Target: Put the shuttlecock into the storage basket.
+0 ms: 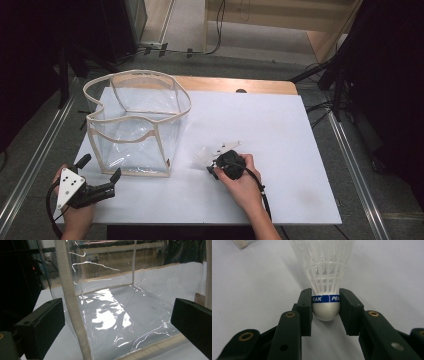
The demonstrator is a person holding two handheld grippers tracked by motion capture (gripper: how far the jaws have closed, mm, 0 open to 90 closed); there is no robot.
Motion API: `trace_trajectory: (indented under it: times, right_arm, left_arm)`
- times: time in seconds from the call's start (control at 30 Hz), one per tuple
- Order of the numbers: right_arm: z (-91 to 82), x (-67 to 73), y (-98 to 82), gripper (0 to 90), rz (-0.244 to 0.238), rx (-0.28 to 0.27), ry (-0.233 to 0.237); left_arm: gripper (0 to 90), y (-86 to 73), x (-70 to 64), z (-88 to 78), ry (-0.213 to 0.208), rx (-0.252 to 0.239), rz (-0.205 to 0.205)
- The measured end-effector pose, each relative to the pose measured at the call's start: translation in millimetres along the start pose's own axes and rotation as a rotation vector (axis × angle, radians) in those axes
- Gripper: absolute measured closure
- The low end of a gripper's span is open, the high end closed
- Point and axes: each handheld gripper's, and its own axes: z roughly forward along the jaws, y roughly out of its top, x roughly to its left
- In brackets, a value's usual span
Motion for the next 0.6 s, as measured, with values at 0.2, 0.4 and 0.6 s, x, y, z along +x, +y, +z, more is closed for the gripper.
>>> trace_trajectory:
  times: [0.2,0.4,0.6]
  right_arm:
    - [-6.4,-2.5,1.2,63.0,0.013,-0.02,0.001]
    - [-13.5,-5.7,3.2,63.0,0.02,-0.049,-0.001]
    - [-20.2,-8.0,6.4,63.0,0.021,-0.067,-0.007]
  left_arm:
    - [0.0,0.0,0.0,0.1,0.0,0.0,0.0]
    - [0.0,0.0,0.1,0.0,0.0,0.0,-0.001]
    - [0.0,0.0,0.1,0.1,0.0,0.0,0.0]
